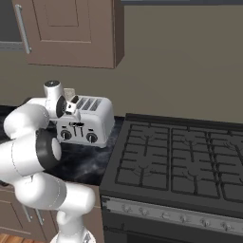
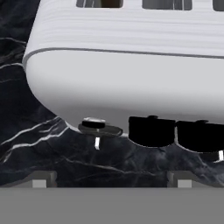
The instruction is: Start the toaster. Once the lever pops up, take the bread to the plate on the dining counter.
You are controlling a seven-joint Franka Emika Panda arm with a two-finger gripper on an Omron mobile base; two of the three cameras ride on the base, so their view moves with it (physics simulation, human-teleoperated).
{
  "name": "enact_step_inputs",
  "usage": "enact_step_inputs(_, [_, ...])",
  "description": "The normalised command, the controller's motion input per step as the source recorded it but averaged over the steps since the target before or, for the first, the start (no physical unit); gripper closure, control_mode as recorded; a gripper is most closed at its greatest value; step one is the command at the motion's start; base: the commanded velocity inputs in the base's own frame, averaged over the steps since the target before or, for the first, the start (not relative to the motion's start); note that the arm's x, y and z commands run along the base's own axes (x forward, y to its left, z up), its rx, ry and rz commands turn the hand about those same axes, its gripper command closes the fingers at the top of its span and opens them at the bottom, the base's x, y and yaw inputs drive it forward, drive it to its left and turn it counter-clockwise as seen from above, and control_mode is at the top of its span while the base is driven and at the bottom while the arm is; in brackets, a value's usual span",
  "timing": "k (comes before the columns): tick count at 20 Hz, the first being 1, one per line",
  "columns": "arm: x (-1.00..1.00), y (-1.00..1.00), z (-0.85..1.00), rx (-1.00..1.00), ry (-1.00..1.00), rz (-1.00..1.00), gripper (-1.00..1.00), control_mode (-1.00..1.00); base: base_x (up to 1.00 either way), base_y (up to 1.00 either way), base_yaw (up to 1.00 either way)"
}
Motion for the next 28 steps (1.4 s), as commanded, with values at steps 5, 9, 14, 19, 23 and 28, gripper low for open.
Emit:
enact_step_inputs(5, [0.08,0.09,0.00,0.00,0.00,0.00,-1.00,-1.00,0.00,0.00,0.00])
enact_step_inputs(9, [0.14,0.06,0.00,0.00,0.00,0.00,-1.00,-1.00,0.00,0.00,0.00])
enact_step_inputs(14, [0.10,0.01,0.00,0.00,0.00,0.00,-1.00,-1.00,0.00,0.00,0.00])
enact_step_inputs(19, [0.07,0.00,0.00,0.00,0.00,0.00,-1.00,-1.00,0.00,0.00,0.00])
enact_step_inputs(23, [0.03,0.00,0.00,0.00,-0.01,0.00,-1.00,-1.00,0.00,0.00,0.00])
enact_step_inputs(28, [0.01,0.00,0.00,0.00,0.00,0.00,-1.00,-1.00,0.00,0.00,0.00])
